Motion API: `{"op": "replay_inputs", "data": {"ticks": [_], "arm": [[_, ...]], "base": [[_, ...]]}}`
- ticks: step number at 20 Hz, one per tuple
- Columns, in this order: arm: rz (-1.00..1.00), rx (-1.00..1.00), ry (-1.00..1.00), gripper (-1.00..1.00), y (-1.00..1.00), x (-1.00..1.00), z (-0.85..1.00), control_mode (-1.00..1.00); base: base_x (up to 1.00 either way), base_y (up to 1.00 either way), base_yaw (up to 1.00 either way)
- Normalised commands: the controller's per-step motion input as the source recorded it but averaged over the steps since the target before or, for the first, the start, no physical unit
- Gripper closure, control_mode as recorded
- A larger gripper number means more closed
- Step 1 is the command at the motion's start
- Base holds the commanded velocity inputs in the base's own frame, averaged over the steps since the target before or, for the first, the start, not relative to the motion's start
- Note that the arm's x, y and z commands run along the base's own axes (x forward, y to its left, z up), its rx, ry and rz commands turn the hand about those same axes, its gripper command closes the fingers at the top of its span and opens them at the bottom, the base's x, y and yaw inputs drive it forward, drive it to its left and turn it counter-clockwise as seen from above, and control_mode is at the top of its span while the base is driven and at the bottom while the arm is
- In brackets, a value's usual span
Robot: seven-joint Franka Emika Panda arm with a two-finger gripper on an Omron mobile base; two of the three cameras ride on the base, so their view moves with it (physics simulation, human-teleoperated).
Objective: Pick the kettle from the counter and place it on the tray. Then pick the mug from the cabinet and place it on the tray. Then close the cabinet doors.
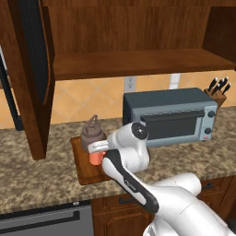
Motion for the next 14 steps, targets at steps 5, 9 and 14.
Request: {"op": "replay_inputs", "data": {"ticks": [5, 9, 14], "arm": [[0.00, -0.12, 0.10, 1.00, 0.55, 0.00, 0.00, -1.00], [0.00, -0.11, 0.00, 1.00, 0.39, -0.20, 0.00, -1.00], [0.00, -0.18, -0.21, 1.00, 0.56, -0.18, 0.00, -1.00]], "base": [[0.00, 0.00, 0.00], [0.00, 0.00, 0.00], [0.00, 0.00, 0.00]]}}
